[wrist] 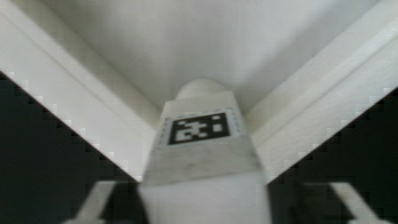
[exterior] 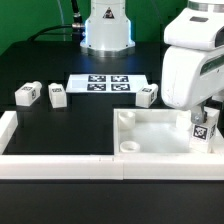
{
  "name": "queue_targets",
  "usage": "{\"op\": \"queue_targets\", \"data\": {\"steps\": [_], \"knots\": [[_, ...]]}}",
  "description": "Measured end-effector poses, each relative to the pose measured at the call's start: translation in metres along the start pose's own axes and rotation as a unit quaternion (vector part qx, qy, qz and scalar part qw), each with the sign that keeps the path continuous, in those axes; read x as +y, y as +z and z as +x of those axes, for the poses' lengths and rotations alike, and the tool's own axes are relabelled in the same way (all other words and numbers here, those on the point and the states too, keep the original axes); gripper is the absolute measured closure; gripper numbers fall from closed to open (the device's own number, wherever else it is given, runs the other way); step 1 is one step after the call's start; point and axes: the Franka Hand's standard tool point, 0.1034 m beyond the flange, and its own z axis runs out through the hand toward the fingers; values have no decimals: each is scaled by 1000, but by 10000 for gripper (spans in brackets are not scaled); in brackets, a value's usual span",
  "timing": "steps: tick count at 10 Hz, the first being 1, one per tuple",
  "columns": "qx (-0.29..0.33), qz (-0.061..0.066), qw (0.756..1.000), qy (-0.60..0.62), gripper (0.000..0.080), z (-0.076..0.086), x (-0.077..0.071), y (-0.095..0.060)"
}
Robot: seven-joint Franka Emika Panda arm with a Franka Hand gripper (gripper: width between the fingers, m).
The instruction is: Assemble square table
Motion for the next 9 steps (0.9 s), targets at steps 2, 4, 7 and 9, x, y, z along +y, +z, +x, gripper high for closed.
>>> {"op": "queue_targets", "data": {"steps": [2,4,7,9], "knots": [[0,0,1000,2,514,0,0,0],[0,0,1000,13,513,0,1,0],[3,4,989,148,513,0,0,0],[3,8,964,265,511,-1,0,0]]}}
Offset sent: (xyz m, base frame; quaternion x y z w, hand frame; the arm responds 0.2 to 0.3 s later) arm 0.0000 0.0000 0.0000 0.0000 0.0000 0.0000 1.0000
